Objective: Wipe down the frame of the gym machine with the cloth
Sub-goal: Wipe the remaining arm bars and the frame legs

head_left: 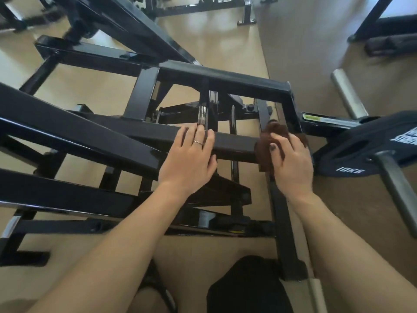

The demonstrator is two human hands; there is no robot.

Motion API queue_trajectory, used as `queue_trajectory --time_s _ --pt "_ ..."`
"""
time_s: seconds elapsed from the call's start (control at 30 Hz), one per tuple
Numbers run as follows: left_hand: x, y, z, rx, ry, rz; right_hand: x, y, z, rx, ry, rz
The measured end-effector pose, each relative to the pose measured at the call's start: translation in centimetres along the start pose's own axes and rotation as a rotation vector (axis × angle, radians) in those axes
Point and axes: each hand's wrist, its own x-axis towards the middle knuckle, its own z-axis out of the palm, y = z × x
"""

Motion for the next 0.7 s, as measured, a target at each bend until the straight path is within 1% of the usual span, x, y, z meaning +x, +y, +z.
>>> queue_trajectory --time_s 0.1,0.2,0.27,0.4,0.5,0.63,0.7 --pt "0.3 0.2 0.2 0.059 -0.002 0.022 0.3 3.6 -1.7 0.008 0.008 0.069" --pt "0.2 0.3 0.2 0.078 -0.02 0.032 0.6 2.6 -0.9 0.031 0.074 0.177" --pt "0.2 0.4 0.1 0.102 -0.025 0.031 0.4 1.1 -0.1 0.017 0.133 0.192" --pt "0.3 0.4 0.0 0.125 -0.031 0.041 -0.1 -3.7 2.0 0.052 0.079 0.016" --pt "0.2 0.5 0.0 0.144 -0.032 0.034 -0.1 -6.4 3.4 0.079 0.093 -0.076" --pt "0.3 0.6 0.0 0.145 -0.025 0.02 0.9 -4.6 2.8 0.084 0.036 -0.182" --pt "0.3 0.6 0.0 0.147 -0.015 0.012 1.3 -3.8 2.6 0.104 0.023 -0.194"
